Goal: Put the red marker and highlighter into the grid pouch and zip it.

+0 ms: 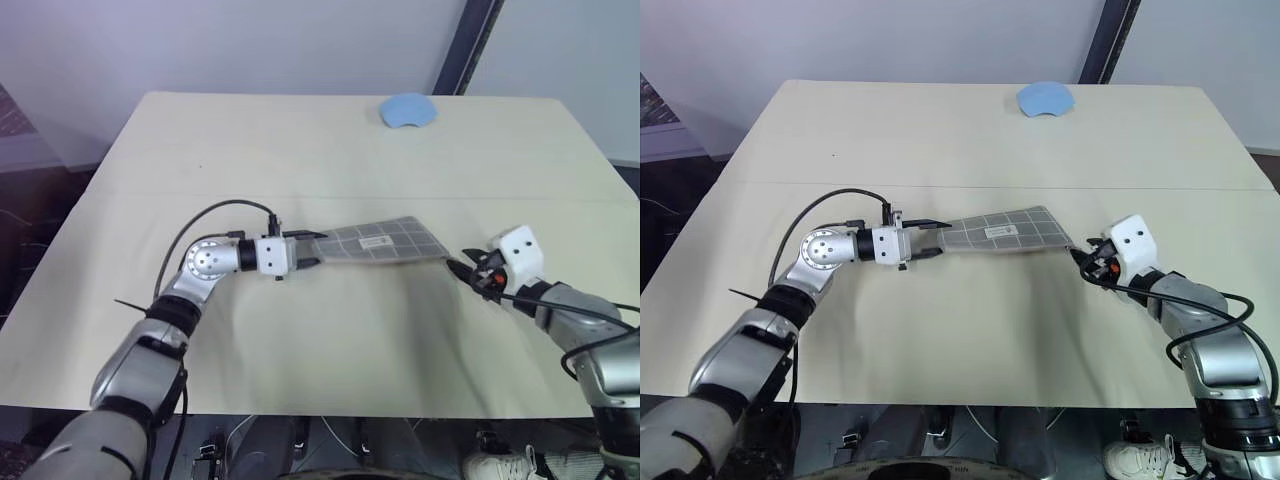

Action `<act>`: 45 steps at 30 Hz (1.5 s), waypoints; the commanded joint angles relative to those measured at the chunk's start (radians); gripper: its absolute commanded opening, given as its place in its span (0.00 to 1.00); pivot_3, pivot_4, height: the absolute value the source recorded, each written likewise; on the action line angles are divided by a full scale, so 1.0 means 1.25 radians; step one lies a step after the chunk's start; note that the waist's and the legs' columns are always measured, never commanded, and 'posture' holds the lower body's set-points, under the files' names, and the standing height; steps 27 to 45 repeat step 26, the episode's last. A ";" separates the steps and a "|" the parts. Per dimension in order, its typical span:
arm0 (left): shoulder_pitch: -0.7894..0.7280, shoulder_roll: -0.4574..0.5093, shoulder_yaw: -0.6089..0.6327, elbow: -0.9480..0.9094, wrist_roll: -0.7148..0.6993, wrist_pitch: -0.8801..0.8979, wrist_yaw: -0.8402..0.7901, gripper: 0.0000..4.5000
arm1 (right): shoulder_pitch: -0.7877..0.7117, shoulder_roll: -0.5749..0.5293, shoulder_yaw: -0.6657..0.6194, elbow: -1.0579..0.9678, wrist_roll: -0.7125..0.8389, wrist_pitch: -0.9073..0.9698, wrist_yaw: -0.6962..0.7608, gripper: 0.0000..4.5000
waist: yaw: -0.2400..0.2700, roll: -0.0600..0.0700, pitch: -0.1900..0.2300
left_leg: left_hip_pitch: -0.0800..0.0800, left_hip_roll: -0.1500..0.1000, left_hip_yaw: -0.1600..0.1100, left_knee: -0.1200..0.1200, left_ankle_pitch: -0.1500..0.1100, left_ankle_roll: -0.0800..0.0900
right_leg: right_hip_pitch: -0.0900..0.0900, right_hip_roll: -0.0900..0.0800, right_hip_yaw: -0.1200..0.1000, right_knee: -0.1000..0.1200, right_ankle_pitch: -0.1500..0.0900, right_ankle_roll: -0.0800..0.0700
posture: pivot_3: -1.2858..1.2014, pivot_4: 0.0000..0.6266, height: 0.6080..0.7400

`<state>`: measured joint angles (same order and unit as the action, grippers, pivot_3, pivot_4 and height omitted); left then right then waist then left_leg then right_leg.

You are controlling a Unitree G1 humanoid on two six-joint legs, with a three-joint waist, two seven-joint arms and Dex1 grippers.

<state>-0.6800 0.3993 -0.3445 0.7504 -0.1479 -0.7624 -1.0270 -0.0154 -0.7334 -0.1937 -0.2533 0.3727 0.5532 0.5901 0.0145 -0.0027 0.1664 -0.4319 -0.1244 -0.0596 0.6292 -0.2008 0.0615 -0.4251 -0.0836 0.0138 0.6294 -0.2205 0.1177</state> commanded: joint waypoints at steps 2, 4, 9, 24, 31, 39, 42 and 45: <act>0.065 0.031 0.071 -0.144 -0.121 0.165 -0.070 1.00 | 0.097 -0.037 -0.086 -0.107 0.064 0.011 0.086 1.00 | -0.002 0.000 0.000 | 0.000 0.000 0.000 0.000 0.000 0.000 | 0.000 0.000 0.000 0.000 0.000 0.000 | 0.52 0.24 1.00; 0.134 0.055 0.101 -0.225 -0.162 0.254 -0.069 1.00 | 0.161 -0.042 -0.132 -0.156 0.103 0.038 0.110 1.00 | -0.005 0.002 -0.001 | 0.000 0.000 0.000 0.000 0.000 0.000 | 0.000 0.000 0.001 0.000 -0.001 -0.002 | 0.52 0.24 1.00; 0.239 0.114 0.202 -0.354 -0.230 0.449 -0.021 1.00 | 0.270 -0.004 -0.267 -0.268 0.247 0.067 0.154 1.00 | -0.003 0.002 0.000 | 0.000 0.001 0.000 -0.001 0.000 0.000 | 0.001 0.001 0.001 0.001 -0.002 -0.003 | 0.52 0.24 1.00; -0.017 0.107 0.364 0.087 -0.132 0.424 0.156 1.00 | 0.298 0.003 -0.022 -0.318 0.095 -0.044 0.164 1.00 | 0.000 0.001 0.000 | 0.000 0.001 0.001 -0.002 0.000 0.000 | -0.001 -0.001 0.000 -0.002 -0.003 -0.002 | 0.52 0.24 1.00; -0.039 0.110 0.363 0.132 -0.110 0.393 0.164 1.00 | 0.294 0.009 -0.018 -0.313 0.096 -0.046 0.160 1.00 | 0.001 0.001 0.000 | -0.001 0.000 0.001 -0.002 -0.001 0.000 | -0.002 -0.001 0.000 -0.002 -0.001 0.000 | 0.52 0.24 1.00; -0.039 0.110 0.363 0.132 -0.110 0.393 0.164 1.00 | 0.294 0.009 -0.018 -0.313 0.096 -0.046 0.160 1.00 | 0.001 0.001 0.000 | -0.001 0.000 0.001 -0.002 -0.001 0.000 | -0.002 -0.001 0.000 -0.002 -0.001 0.000 | 0.52 0.24 1.00; -0.039 0.110 0.363 0.132 -0.110 0.393 0.164 1.00 | 0.294 0.009 -0.018 -0.313 0.096 -0.046 0.160 1.00 | 0.001 0.001 0.000 | -0.001 0.000 0.001 -0.002 -0.001 0.000 | -0.002 -0.001 0.000 -0.002 -0.001 0.000 | 0.52 0.24 1.00; -0.039 0.110 0.363 0.132 -0.110 0.393 0.164 1.00 | 0.294 0.009 -0.018 -0.313 0.096 -0.046 0.160 1.00 | 0.001 0.001 0.000 | -0.001 0.000 0.001 -0.002 -0.001 0.000 | -0.002 -0.001 0.000 -0.002 -0.001 0.000 | 0.52 0.24 1.00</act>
